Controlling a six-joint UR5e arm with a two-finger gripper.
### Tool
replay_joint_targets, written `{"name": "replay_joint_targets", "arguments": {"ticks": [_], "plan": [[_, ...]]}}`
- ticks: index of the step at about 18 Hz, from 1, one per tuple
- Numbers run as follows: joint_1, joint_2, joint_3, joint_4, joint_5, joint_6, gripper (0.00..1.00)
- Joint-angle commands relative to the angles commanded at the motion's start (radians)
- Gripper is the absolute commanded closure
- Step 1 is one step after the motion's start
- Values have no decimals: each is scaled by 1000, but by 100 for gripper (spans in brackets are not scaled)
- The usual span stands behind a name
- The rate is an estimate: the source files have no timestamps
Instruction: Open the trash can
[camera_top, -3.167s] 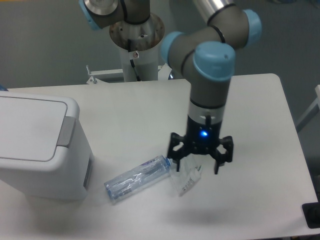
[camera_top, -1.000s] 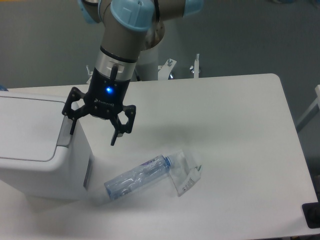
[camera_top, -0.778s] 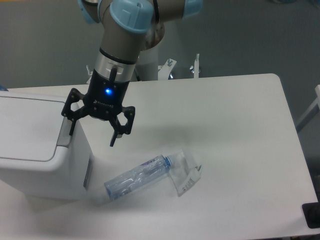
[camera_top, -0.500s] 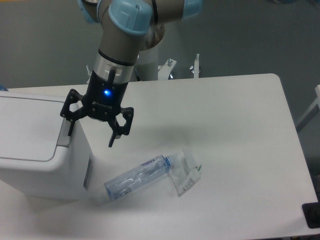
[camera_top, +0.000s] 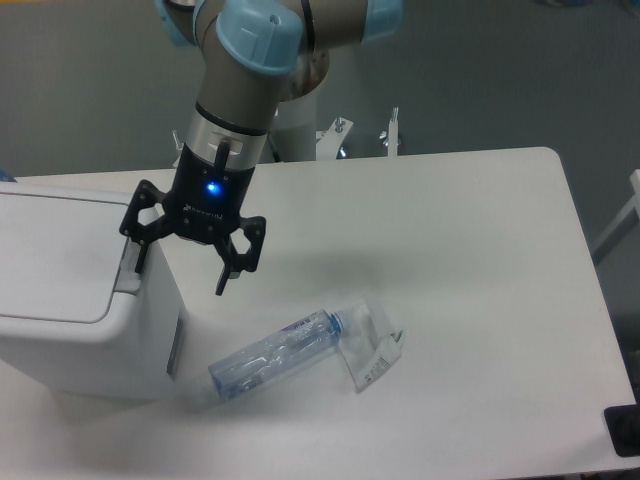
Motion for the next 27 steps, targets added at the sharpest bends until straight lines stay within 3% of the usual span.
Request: {"name": "replay_joint_targets", "arguments": {"ticks": [8, 13, 17, 22, 27], "plan": [[0, 0, 6, 3, 0, 2, 0], [11, -26, 95, 14, 0, 17, 0], [124, -89, 139, 60, 41, 96, 0], [277, -150, 147, 60, 135, 296, 0], [350, -242, 150, 60, 282, 513, 0]]}}
